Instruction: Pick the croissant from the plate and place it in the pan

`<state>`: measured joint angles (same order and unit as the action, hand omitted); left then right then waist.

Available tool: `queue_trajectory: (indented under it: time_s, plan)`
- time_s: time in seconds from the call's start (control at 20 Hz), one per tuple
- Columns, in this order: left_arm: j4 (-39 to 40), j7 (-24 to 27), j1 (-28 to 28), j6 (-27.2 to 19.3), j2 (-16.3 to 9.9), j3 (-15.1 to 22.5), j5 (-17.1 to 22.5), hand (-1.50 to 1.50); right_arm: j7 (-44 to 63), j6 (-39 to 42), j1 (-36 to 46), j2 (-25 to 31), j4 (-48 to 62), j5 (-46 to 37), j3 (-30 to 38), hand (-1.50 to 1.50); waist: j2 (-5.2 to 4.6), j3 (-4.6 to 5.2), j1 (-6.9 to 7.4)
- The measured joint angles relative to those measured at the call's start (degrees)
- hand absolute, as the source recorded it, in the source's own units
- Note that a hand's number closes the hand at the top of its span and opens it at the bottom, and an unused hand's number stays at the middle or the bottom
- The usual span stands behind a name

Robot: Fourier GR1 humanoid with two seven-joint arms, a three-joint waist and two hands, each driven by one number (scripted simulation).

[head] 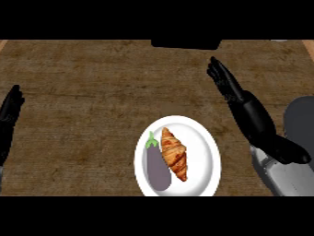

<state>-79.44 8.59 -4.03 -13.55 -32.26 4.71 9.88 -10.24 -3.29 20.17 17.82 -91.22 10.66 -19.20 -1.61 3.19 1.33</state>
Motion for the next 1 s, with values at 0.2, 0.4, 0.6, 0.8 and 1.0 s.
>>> queue_trajectory:
  time_s: [0.2,0.4,0.6,0.8,1.0]
  plan:
    - [-0.34,-2.02,-1.87,1.04,3.24,0.55,2.71,0.00,4.37,4.54,5.97,-1.39,1.95,-0.58,-4.79,1.50,0.80,-1.96,0.48]
    - [-1.85,-6.35,-4.68,1.96,6.94,1.30,6.66,0.00,9.96,9.75,13.27,0.47,4.15,-4.64,-10.19,1.50,1.34,-2.58,0.67]
    - [-4.15,-11.05,-5.52,1.41,8.56,1.18,9.13,0.00,7.25,11.17,13.77,6.70,1.52,-12.48,-12.36,-1.50,1.78,-2.99,-0.79]
    - [-5.98,-14.24,-6.15,0.03,10.07,1.55,9.52,0.00,5.03,14.11,13.50,13.92,0.18,-16.80,-10.71,-1.50,1.79,-3.13,-1.35]
    - [-7.84,-16.18,-6.03,-0.41,10.60,1.84,9.28,0.00,4.81,18.65,16.01,17.94,-2.22,-20.82,-11.00,-1.50,1.80,-3.17,-1.27]
